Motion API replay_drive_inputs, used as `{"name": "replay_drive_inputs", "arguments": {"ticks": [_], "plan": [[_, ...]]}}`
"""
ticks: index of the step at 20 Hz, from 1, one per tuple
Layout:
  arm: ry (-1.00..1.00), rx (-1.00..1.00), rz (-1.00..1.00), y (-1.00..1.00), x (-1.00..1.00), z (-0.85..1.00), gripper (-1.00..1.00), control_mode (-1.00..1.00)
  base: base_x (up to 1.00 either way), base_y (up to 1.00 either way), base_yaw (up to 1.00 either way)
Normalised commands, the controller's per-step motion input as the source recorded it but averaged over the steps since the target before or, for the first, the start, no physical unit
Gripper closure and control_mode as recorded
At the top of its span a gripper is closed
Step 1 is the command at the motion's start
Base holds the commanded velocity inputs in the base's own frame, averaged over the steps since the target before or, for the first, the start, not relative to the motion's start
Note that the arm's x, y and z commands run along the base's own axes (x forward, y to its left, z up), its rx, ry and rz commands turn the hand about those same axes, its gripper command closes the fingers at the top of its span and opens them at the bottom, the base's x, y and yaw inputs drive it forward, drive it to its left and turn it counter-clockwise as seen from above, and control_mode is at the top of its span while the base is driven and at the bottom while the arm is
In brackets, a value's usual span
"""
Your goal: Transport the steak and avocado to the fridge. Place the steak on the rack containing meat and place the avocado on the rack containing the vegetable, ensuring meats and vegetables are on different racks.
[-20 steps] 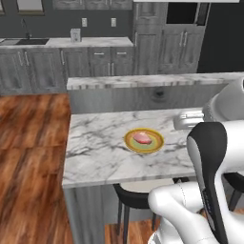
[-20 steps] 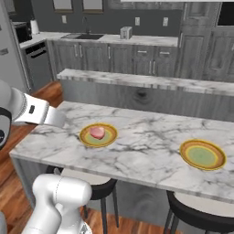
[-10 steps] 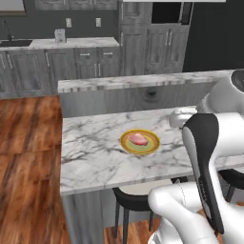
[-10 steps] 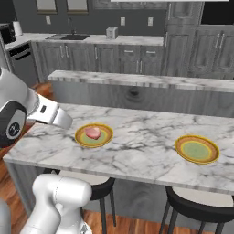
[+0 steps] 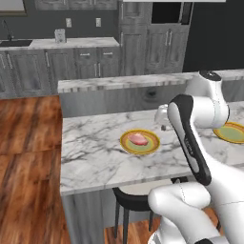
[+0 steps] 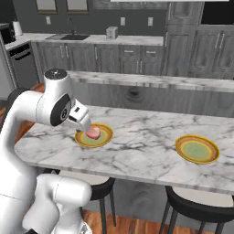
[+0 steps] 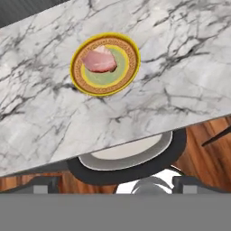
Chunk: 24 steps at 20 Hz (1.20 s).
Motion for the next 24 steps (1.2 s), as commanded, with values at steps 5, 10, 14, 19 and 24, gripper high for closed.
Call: {"name": "replay_drive_inputs", "arguments": {"ticks": [5,10,14,19,24], "plan": [[0.06,0.0,-0.04,0.27,0.83,-0.56,-1.0,-1.0,0.0,0.0,0.0],[0.15,-0.03,-0.06,0.17,0.53,-0.34,-1.0,-1.0,0.0,0.0,0.0],[0.02,-0.09,-0.01,0.24,0.35,-0.48,-1.0,-1.0,0.0,0.0,0.0],[0.05,-0.01,0.0,0.22,0.5,-0.47,-1.0,-1.0,0.0,0.0,0.0],[-0.1,-0.05,0.0,0.0,0.08,-0.05,-1.0,-1.0,0.0,0.0,0.0]]}}
